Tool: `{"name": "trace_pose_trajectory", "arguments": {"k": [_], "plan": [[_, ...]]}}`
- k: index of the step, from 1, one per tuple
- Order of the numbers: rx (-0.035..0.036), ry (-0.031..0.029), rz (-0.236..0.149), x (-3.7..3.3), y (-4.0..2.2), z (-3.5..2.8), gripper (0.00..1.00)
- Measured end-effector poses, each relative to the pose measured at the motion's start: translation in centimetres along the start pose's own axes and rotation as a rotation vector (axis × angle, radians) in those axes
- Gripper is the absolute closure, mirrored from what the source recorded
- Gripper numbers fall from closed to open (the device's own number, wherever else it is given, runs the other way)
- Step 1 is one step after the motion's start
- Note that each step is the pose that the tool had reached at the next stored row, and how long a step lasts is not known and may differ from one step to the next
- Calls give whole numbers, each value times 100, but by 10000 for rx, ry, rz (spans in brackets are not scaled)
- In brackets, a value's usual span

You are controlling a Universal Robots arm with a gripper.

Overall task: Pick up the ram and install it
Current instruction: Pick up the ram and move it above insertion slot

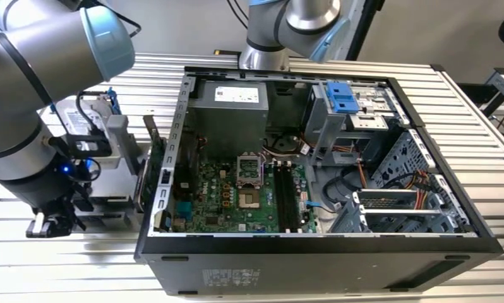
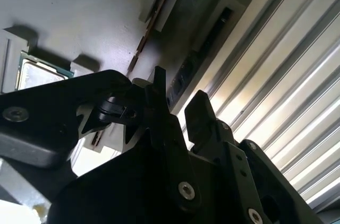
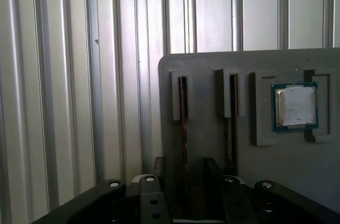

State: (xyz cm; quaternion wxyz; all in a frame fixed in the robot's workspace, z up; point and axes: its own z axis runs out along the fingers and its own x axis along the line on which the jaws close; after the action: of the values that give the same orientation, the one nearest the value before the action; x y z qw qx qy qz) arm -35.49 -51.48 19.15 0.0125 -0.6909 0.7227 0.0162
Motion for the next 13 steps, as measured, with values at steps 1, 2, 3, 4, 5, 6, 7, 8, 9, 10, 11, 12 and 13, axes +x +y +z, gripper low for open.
{"name": "trace_pose_trajectory", "arguments": {"k": [1, 2, 3, 4, 5, 6, 7, 8, 9, 10, 11, 12, 13], "plan": [[0, -9, 1, 0, 0, 3, 0], [1, -13, 1, 0, 0, 5, 0], [1, -14, 1, 0, 0, 5, 0], [1, -15, 1, 0, 0, 7, 0], [1, -14, 1, 0, 0, 8, 0], [2, -15, 1, 0, 0, 8, 0], [1, -14, 1, 0, 0, 8, 0], [2, -15, 1, 0, 0, 8, 0], [2, -15, 1, 0, 0, 9, 0], [1, -15, 1, 0, 0, 9, 0], [2, -15, 0, 0, 0, 9, 0], [1, -15, 1, 0, 0, 9, 0], [2, -15, 1, 0, 0, 9, 0]]}}
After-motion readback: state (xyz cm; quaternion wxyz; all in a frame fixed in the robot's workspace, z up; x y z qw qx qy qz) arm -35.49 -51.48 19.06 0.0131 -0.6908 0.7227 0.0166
